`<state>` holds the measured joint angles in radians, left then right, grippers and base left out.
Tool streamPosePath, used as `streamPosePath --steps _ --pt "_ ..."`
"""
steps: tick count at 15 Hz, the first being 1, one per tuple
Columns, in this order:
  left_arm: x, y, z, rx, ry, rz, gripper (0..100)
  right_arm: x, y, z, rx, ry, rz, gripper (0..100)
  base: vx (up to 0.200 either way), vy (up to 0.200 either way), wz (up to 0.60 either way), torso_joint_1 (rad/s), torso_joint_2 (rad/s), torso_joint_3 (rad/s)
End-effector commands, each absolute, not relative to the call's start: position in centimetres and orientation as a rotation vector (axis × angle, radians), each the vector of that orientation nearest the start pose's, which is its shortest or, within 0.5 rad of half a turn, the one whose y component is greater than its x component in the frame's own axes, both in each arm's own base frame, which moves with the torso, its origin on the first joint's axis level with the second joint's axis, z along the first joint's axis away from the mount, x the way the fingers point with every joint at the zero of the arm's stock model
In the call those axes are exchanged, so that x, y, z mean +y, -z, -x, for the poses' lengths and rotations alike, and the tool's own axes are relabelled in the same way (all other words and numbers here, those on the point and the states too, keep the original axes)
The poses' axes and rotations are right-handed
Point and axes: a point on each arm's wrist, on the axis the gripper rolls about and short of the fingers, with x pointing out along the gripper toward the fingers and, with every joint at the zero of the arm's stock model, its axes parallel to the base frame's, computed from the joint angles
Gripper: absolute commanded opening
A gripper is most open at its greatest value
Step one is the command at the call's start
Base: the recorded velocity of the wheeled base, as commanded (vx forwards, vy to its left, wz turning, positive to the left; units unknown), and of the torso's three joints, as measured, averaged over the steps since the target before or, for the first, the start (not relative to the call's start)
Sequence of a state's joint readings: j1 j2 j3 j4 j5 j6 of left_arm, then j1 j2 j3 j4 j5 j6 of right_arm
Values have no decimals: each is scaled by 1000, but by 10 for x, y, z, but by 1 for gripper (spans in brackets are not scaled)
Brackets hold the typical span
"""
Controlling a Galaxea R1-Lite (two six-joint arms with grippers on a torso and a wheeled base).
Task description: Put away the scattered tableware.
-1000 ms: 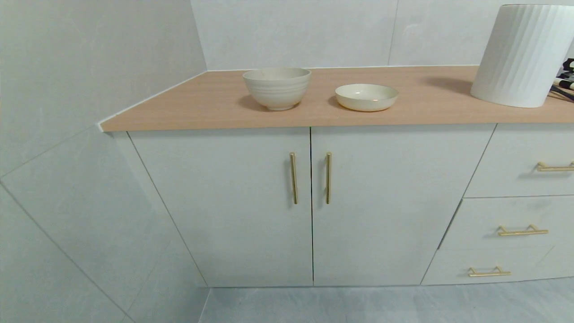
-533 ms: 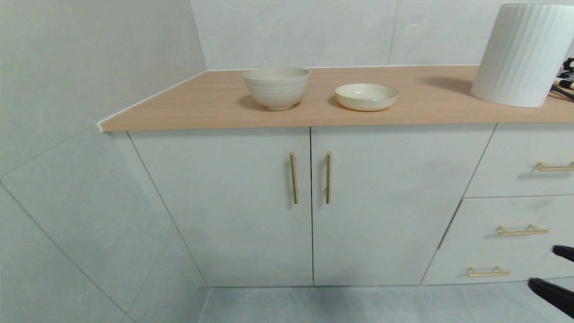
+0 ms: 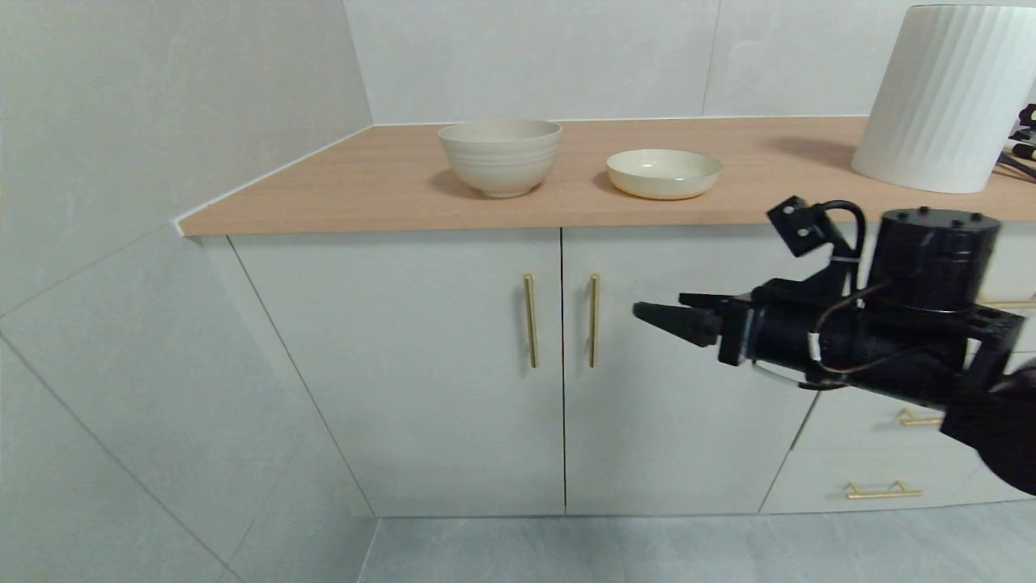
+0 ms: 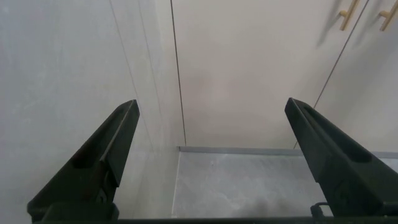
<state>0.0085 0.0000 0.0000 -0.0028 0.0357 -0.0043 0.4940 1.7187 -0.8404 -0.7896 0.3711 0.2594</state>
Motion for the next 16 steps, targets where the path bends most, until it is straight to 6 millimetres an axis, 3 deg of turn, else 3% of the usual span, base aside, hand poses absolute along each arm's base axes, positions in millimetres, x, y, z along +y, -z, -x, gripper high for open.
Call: streamPosePath --steps 1,4,11,16 --pt "1 -76 23 -3 -44 5 100 194 -171 -304 306 -886 -260 100 0 0 0 0 0 0" --pt "1 -76 23 -3 -44 5 100 208 -150 -316 365 -875 -288 100 0 0 0 0 0 0" --pt "1 -76 23 -3 -44 5 100 224 -145 -339 277 -739 -320 100 0 0 0 0 0 0" --pt "1 -76 23 -3 -46 5 100 232 -141 -341 240 -748 -329 100 0 0 0 0 0 0"
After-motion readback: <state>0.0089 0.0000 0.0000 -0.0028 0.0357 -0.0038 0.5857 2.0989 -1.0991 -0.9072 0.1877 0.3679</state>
